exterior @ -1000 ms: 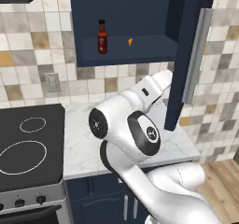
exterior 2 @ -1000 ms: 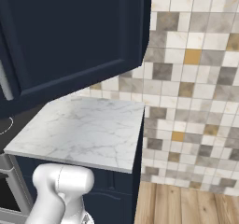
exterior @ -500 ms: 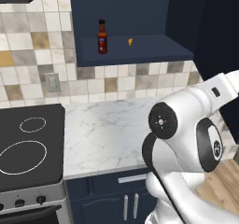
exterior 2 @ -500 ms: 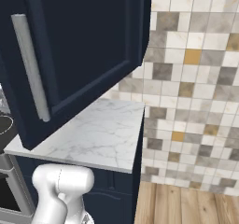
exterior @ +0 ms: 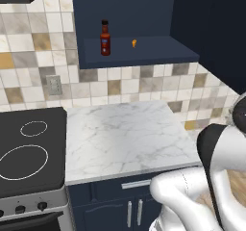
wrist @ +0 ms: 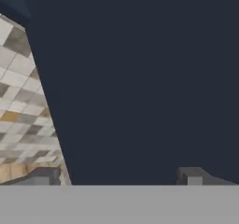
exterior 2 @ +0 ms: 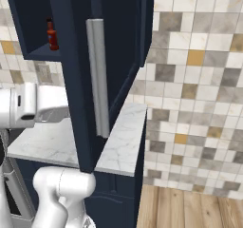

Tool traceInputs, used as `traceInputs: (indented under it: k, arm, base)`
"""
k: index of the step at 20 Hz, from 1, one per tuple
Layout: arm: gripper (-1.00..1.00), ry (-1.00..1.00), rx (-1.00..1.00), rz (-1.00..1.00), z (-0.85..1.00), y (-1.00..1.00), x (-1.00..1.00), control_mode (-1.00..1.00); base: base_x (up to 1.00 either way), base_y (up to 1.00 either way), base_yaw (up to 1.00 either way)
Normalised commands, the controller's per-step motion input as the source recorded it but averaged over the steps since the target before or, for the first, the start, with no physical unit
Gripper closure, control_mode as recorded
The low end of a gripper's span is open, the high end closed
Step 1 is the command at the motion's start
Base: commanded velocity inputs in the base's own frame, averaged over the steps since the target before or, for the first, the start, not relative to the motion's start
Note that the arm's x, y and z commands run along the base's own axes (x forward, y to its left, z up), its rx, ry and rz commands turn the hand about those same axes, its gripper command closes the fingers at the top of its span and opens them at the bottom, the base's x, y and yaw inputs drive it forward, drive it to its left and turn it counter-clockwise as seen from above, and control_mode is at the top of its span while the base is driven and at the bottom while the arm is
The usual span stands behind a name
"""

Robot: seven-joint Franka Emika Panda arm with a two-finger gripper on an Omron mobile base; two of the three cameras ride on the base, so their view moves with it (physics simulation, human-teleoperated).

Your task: The dining table condiment station is running low on condiment bottle. Refill the condiment station by opening the cabinet and taking the condiment bottle from the cabinet and placing it on the dining table.

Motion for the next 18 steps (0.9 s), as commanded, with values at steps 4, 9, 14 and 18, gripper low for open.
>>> traceInputs:
  k: [4, 9, 14, 18]
  arm:
    - [-1.00, -0.05, 0.12, 0.07, 0.00, -0.68, 0.04, -1.00]
    - [-1.00, -0.09, 0.05, 0.12, -0.01, -0.13, -0.13, -1.00]
    - [-1.00, -0.07, 0.00, 0.18, 0.00, 0.58, -0.33, -1.00]
    - [-1.00, -0.04, 0.05, 0.22, 0.00, 1.00, -0.03, -1.00]
  base:
    - [0.00, 0.00, 0.00]
    - [0.00, 0.00, 0.00]
    - [0.00, 0.00, 0.00]
    - [0.00, 0.00, 0.00]
